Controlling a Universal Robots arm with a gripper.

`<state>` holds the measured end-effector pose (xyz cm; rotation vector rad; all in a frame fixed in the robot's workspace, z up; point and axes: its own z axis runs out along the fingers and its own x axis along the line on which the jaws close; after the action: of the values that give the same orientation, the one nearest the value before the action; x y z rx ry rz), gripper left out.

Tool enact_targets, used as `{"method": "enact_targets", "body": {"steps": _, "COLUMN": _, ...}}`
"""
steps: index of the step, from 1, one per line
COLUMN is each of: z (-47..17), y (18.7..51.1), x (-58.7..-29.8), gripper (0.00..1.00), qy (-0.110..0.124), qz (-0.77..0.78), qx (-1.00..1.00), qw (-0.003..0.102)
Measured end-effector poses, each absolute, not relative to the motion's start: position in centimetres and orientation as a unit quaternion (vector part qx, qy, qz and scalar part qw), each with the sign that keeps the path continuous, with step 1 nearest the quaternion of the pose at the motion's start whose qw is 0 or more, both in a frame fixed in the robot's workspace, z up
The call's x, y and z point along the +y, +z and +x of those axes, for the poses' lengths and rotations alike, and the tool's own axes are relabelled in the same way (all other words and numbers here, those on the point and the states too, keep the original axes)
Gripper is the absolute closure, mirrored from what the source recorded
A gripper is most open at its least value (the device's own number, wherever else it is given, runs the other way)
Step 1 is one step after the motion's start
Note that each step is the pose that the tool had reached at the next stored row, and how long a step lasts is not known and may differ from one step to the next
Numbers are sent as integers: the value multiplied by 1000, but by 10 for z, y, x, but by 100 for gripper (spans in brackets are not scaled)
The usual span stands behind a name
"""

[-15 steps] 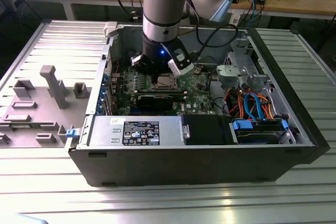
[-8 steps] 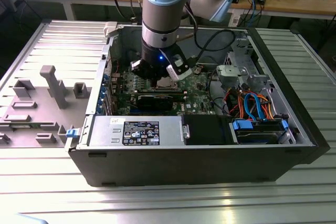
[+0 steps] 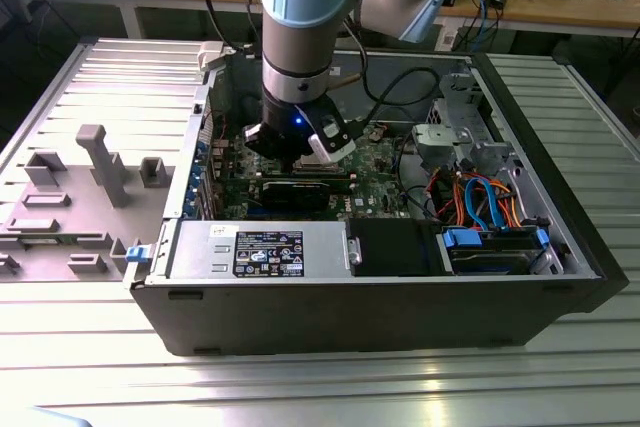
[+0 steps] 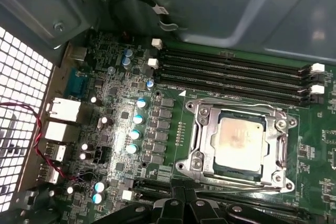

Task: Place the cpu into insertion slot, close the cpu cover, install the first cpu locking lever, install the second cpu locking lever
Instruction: 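Install the second cpu locking lever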

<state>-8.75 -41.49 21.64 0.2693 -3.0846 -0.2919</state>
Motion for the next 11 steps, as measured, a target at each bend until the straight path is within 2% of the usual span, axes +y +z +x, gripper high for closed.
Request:
{"method": "enact_targets", "body": {"steps": 5, "z": -88, "y": 207, "x": -415, "gripper": 89, "qy": -94, "qz": 87, "qx": -992, "qw": 16}}
{"method": "enact_targets", "body": {"steps": 11, "z": -89, "y": 204, "x": -414, "gripper": 89, "qy": -105, "qz": 87, "qx": -991, "qw": 15}}
